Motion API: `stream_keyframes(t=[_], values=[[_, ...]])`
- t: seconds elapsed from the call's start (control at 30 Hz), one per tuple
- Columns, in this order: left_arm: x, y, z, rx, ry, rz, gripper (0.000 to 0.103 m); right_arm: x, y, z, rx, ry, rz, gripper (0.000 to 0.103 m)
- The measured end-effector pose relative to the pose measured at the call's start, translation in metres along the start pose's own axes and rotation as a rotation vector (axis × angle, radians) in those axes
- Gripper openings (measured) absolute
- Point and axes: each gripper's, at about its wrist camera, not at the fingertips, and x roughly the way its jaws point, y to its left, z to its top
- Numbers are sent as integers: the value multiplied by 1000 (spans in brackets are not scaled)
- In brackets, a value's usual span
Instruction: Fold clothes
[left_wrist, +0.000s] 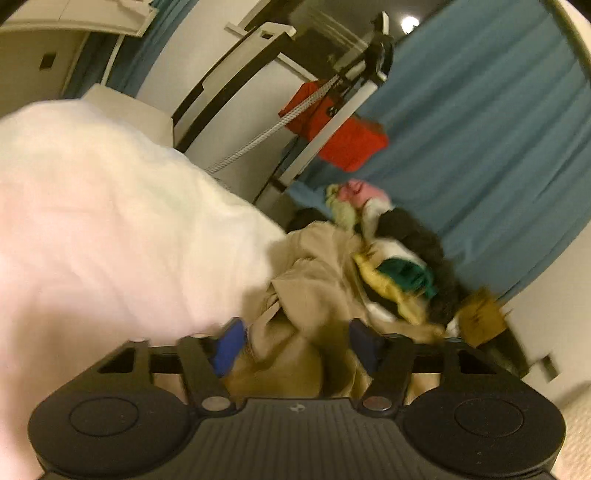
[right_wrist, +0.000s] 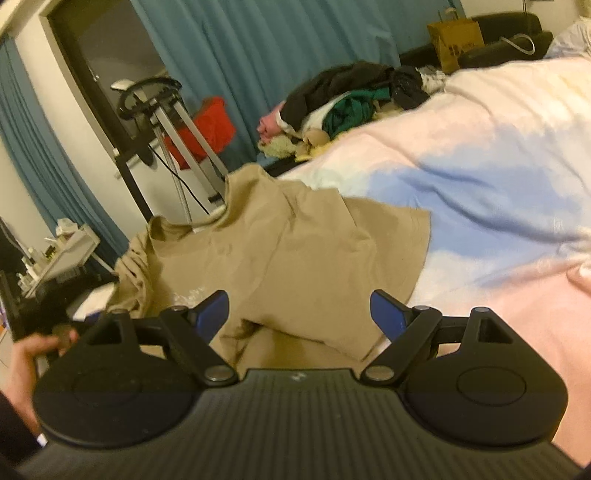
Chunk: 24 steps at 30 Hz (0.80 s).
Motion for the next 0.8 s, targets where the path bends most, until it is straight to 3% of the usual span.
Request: stream_keyframes(t=[0.07, 0.27, 0.47, 0.53, 0.6, 0.7, 0.8], values=[[5, -1, 7, 31, 21, 11, 9, 6, 3, -2, -11, 13, -7, 85], [-21, 16, 55, 129, -25, 101, 5, 19, 14, -9, -75, 44, -25, 85], [-40, 51, 130, 234, -125, 400, 3, 22, 19, -15, -122, 58, -33, 85], [-37, 68, 144, 277, -117, 507, 3, 22, 20, -16, -136, 60, -35, 85], [-44, 91, 151, 209, -98, 521, 5, 23, 23, -16, -153, 54, -43, 85], [-69, 118, 145, 30, -96, 435, 24, 22, 25, -16, -164, 48, -48, 85], [-100, 126, 128, -38, -63, 390, 42, 19, 26, -16, -163, 45, -39, 85]])
